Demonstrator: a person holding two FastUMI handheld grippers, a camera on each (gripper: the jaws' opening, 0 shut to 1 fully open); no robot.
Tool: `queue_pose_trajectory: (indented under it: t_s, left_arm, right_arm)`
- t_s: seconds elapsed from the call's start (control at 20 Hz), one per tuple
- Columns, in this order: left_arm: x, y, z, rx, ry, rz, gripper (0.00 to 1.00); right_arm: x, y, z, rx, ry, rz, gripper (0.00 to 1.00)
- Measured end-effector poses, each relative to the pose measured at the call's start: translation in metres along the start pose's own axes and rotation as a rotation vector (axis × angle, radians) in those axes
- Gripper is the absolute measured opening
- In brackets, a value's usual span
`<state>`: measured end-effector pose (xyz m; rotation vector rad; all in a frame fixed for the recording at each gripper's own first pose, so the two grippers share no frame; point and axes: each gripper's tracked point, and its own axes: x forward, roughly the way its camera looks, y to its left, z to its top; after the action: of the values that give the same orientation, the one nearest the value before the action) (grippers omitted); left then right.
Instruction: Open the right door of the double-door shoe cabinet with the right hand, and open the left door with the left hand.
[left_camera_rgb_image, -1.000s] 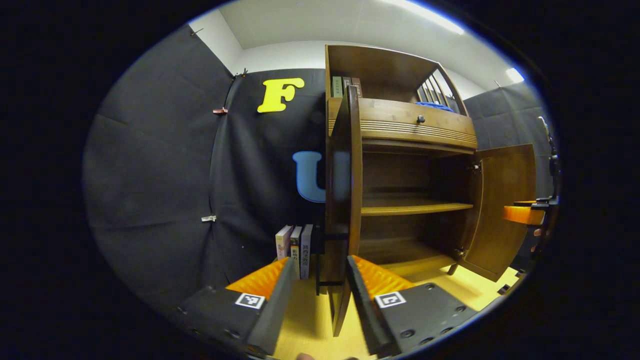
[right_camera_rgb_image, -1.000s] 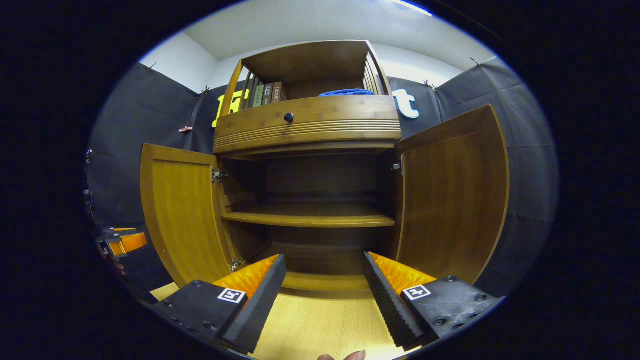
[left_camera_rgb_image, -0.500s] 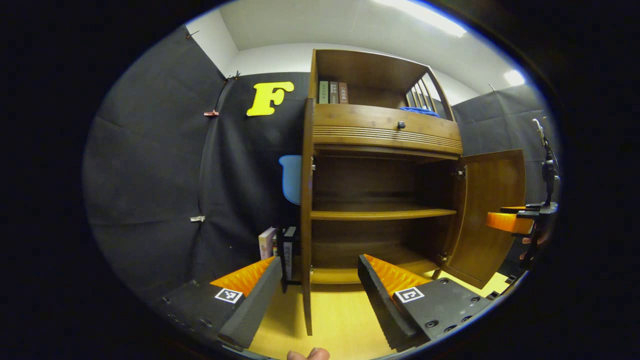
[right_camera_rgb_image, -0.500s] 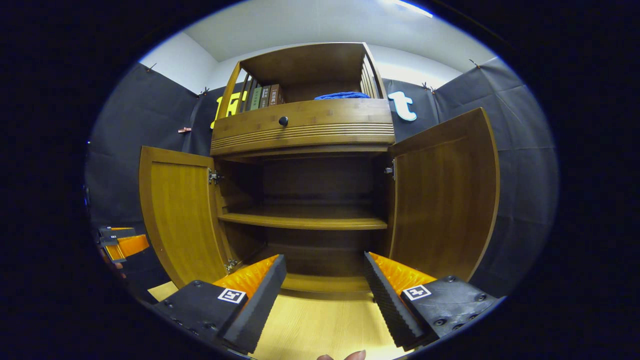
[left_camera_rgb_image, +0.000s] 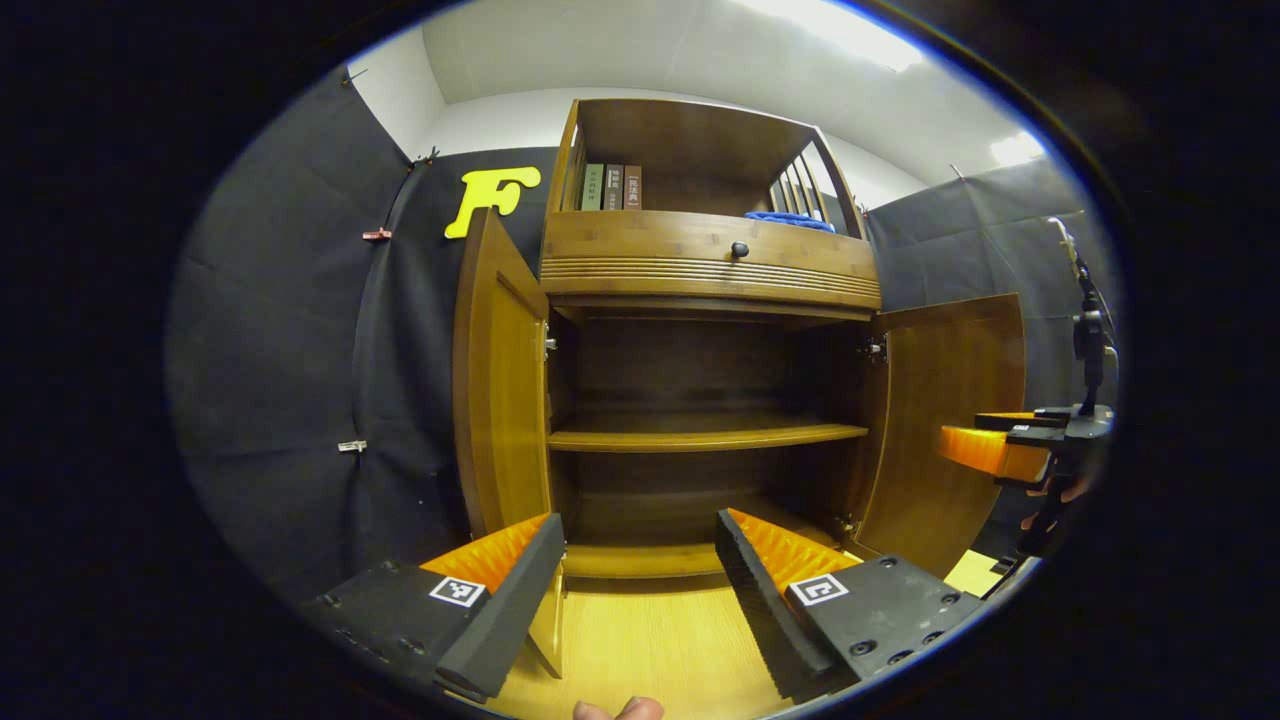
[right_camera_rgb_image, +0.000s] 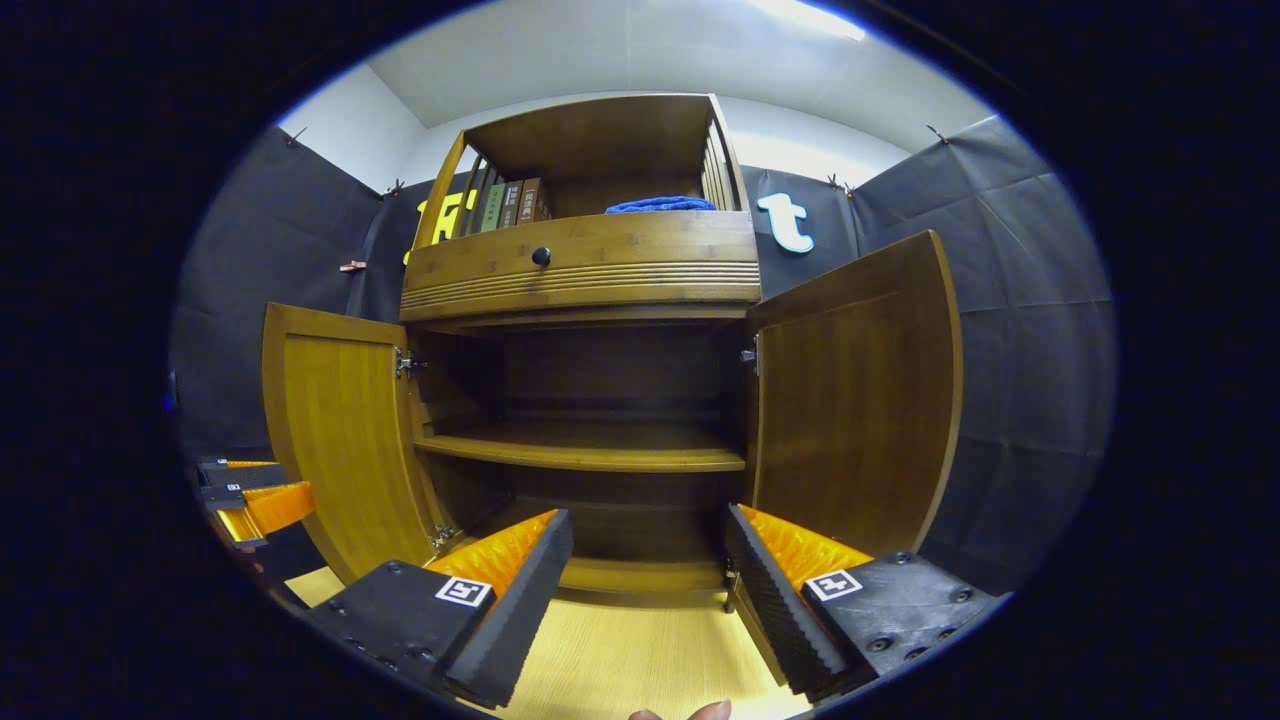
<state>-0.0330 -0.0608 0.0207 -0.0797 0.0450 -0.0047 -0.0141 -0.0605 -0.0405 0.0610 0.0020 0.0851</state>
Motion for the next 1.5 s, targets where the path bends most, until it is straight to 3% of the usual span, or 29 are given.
queue_pose_trajectory:
  t_s: [0.25, 0.3, 0.45, 0.55, 0.85, 1.5]
  left_arm:
    - [0.015, -0.019, 0.013, -0.006, -0.006, 0.003, 0.95]
    - [0.018, -0.020, 0.013, -0.001, -0.004, 0.008, 0.95]
    - [0.026, -0.024, 0.019, -0.006, -0.001, 0.009, 0.95]
    - [0.030, -0.024, 0.022, -0.007, -0.004, 0.017, 0.95]
    - [0.037, -0.022, 0.022, 0.010, -0.007, 0.014, 0.95]
    - [0.040, -0.017, 0.018, 0.022, -0.002, -0.006, 0.95]
  right_arm:
    - [0.000, -0.003, 0.004, -0.018, -0.016, -0.008, 0.97]
    - [0.001, -0.001, 0.006, -0.019, -0.017, -0.008, 0.92]
    - [0.004, 0.004, 0.007, -0.023, -0.021, -0.004, 0.92]
    - [0.006, 0.010, 0.007, -0.015, -0.021, 0.002, 1.00]
    - [0.011, 0.021, 0.006, -0.016, -0.028, 0.007, 0.94]
    - [0.017, 0.025, 0.004, -0.004, -0.026, -0.016, 0.94]
